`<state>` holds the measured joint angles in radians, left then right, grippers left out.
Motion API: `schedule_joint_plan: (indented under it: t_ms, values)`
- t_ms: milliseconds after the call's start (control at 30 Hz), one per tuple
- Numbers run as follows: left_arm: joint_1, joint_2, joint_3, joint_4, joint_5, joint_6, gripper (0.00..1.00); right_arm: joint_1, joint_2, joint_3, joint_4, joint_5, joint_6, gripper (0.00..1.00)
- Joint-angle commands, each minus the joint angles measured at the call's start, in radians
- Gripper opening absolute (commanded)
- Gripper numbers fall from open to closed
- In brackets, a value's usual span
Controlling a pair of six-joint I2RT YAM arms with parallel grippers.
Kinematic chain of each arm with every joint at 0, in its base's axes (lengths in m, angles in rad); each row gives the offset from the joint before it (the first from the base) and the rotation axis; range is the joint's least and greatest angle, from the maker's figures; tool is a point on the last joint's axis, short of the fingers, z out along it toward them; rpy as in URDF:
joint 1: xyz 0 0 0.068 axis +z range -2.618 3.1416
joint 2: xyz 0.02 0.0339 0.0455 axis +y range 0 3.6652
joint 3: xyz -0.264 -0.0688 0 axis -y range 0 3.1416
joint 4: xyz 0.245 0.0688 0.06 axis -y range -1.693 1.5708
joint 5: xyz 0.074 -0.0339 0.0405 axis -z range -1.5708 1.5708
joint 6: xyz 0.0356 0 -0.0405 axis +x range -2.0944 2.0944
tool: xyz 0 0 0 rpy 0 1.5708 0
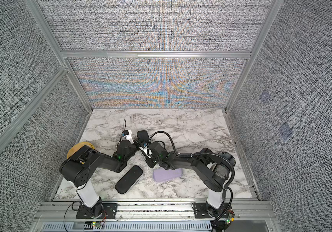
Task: Put umbrellas into zippered umbrella sleeves
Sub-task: Place the umbrella sleeve at the center of the board.
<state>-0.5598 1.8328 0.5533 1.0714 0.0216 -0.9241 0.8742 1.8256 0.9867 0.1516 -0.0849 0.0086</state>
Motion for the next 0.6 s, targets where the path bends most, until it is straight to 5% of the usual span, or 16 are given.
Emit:
schedule_joint_plan:
  t_ms: [0,300,567]
  values:
    - [-0.002,0.052,0.018,-0.006,0.220,0.006,0.22,-0.025,0.018,0.057,0.028,0.150,-0.005,0.00]
    - [0.007,0.049,0.031,-0.145,0.206,0.056,0.51,-0.042,0.065,0.102,-0.039,0.157,-0.023,0.00]
    - [0.023,0.033,-0.026,-0.104,0.214,0.058,0.59,-0.058,0.080,0.106,-0.065,0.171,-0.024,0.00]
